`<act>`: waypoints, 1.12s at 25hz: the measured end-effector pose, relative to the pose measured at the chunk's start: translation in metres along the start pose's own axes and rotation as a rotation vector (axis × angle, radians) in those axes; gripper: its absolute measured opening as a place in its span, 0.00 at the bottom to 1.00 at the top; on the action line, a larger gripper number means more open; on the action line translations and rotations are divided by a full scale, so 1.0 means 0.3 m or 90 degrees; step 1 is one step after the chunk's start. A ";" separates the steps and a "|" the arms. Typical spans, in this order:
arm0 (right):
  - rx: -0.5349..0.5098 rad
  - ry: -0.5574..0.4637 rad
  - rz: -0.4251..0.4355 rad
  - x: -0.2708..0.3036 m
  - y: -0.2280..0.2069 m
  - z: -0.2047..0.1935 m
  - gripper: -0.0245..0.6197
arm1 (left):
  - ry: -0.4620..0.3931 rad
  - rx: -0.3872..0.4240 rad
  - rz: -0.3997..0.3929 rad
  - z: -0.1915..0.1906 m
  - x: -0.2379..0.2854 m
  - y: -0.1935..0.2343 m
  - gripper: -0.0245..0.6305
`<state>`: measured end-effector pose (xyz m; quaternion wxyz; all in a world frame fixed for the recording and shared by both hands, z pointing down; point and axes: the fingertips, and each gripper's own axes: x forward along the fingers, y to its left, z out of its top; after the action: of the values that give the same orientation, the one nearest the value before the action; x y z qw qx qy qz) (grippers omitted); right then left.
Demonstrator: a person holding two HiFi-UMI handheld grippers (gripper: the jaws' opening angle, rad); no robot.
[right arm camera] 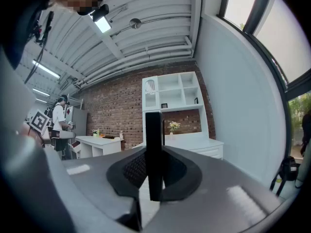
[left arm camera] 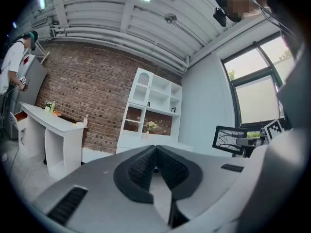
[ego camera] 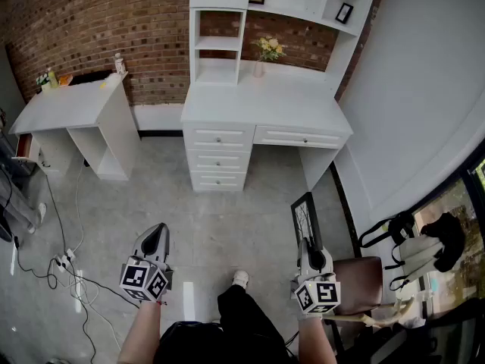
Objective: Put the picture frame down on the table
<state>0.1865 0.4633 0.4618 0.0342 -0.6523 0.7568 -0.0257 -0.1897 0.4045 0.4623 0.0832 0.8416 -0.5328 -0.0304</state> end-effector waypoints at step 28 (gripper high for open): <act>0.045 0.036 0.035 0.687 -0.345 -0.057 0.10 | 0.020 -0.019 0.055 0.020 0.710 0.081 0.03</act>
<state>0.2567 0.2442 0.4839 0.0367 -0.6288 0.7735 -0.0699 -0.1205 0.2015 0.4685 0.1050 0.8170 -0.5667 -0.0215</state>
